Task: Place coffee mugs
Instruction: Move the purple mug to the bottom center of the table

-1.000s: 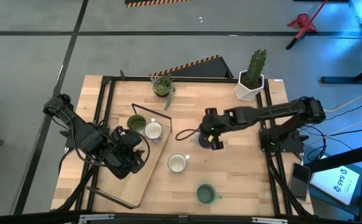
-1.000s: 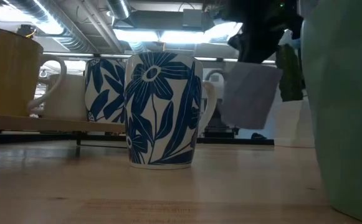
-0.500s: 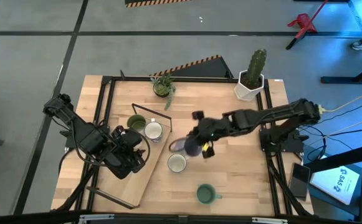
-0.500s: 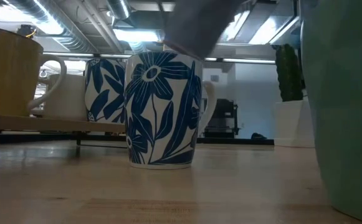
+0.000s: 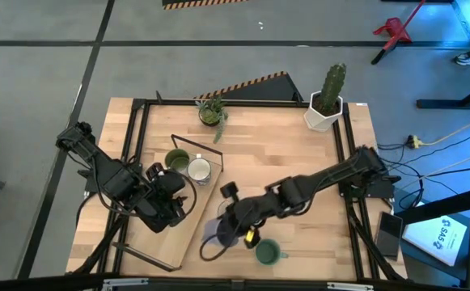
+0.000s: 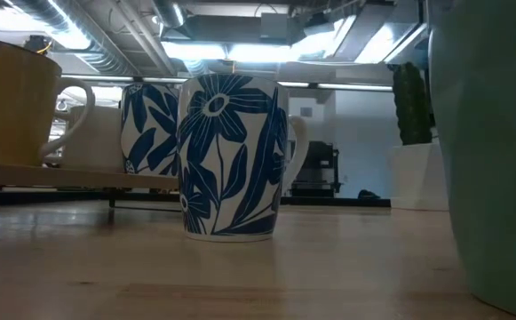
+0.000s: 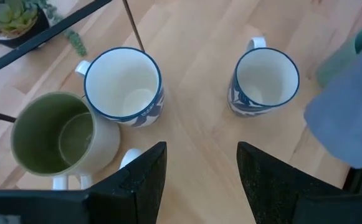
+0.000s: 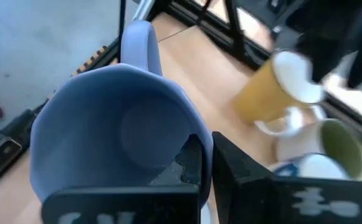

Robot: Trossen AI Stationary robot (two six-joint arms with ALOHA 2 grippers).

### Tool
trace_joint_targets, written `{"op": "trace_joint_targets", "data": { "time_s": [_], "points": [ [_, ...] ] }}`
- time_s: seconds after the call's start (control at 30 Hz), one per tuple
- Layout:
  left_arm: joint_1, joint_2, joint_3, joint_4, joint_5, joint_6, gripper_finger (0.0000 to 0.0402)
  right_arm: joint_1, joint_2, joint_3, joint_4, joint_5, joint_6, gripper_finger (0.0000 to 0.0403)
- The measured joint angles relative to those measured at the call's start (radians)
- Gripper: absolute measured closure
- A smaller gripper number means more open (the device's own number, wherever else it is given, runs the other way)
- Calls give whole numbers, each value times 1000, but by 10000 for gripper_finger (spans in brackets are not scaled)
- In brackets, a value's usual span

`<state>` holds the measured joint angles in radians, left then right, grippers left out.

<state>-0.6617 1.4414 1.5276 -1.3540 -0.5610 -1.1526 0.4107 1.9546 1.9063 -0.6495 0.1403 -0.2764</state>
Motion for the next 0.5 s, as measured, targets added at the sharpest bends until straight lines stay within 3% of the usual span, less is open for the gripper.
{"op": "trace_joint_targets", "data": {
  "time_s": [0.5],
  "points": [
    [0,0,0,1,2,36,212,36,205,31,6,-53,35,403]
  ]
}}
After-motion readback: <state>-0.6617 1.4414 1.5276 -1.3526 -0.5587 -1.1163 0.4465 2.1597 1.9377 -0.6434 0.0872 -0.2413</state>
